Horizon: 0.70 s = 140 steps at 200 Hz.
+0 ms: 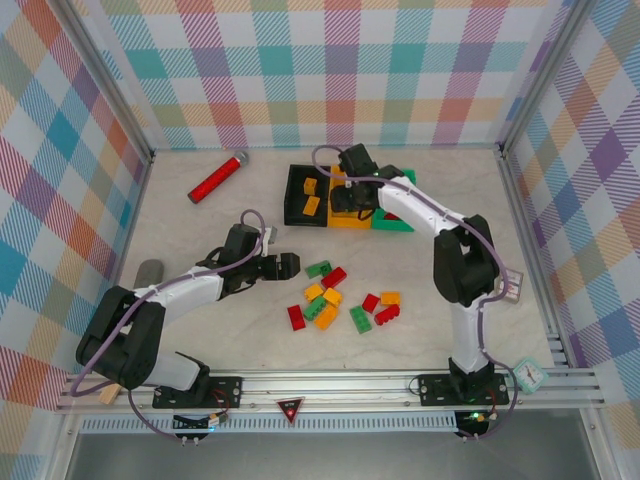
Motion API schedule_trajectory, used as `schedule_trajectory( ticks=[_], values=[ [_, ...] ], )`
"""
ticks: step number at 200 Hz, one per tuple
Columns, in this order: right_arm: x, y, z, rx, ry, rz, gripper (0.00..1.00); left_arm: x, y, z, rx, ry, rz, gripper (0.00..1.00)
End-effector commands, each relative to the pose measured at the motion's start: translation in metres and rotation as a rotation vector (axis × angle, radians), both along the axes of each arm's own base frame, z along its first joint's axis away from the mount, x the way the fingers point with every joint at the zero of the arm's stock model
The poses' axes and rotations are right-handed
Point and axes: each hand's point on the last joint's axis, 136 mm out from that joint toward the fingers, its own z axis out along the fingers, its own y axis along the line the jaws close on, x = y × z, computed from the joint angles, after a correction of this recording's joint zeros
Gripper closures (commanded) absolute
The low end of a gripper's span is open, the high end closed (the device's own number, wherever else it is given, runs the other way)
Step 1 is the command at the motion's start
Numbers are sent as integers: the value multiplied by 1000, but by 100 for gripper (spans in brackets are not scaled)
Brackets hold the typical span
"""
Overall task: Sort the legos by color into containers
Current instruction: Place the lego in the container.
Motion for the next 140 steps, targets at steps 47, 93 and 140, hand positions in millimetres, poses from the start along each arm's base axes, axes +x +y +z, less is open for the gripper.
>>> schedule_trajectory(
  ticks=[47,93,140],
  values=[
    [-119,42,-12,61,136,252,43,8,-3,11,-15,-31,12,13],
    [-165,60,-45,59,235,313,41,9,-4,7,-8,-15,8,13],
    [-163,77,-53,-48,202,377,40,10,1,7,10,-20,26,13]
  ],
)
